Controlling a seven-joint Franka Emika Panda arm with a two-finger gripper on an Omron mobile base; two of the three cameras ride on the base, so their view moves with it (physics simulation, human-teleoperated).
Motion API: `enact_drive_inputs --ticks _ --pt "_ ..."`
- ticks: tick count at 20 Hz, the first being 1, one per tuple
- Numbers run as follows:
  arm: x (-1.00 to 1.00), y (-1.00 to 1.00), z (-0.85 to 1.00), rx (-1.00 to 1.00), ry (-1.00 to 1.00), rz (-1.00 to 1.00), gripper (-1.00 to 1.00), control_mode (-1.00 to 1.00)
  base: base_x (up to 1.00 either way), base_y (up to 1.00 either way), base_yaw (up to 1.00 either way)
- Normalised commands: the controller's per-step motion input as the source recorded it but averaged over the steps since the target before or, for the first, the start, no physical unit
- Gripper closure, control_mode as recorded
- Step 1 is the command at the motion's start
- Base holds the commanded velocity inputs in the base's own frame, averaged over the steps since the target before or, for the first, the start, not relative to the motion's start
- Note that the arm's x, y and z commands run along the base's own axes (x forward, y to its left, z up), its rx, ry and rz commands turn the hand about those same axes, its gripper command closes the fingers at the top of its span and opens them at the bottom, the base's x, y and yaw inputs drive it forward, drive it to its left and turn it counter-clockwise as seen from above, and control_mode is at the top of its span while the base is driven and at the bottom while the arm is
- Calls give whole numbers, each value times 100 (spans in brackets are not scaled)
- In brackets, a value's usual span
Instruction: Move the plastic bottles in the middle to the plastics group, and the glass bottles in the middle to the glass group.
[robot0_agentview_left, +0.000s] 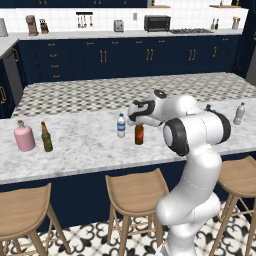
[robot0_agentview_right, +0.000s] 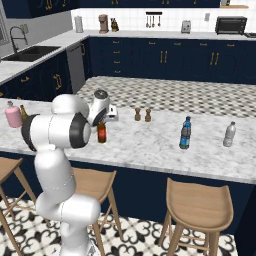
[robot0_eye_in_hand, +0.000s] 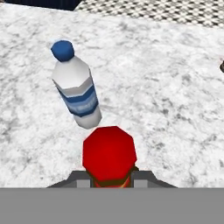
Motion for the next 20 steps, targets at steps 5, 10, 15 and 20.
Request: enact_drive_inputs --ticks 5,10,15,20 --pt "-47 0 32 2 -7 0 100 -100 0 0 0" --pt "-57 7 31 2 -9 1 100 -100 0 0 0" --pt "-51 30 20 0 -7 3 100 -100 0 0 0" --pt "-22 62 12 0 -1 6 100 -100 0 0 0"
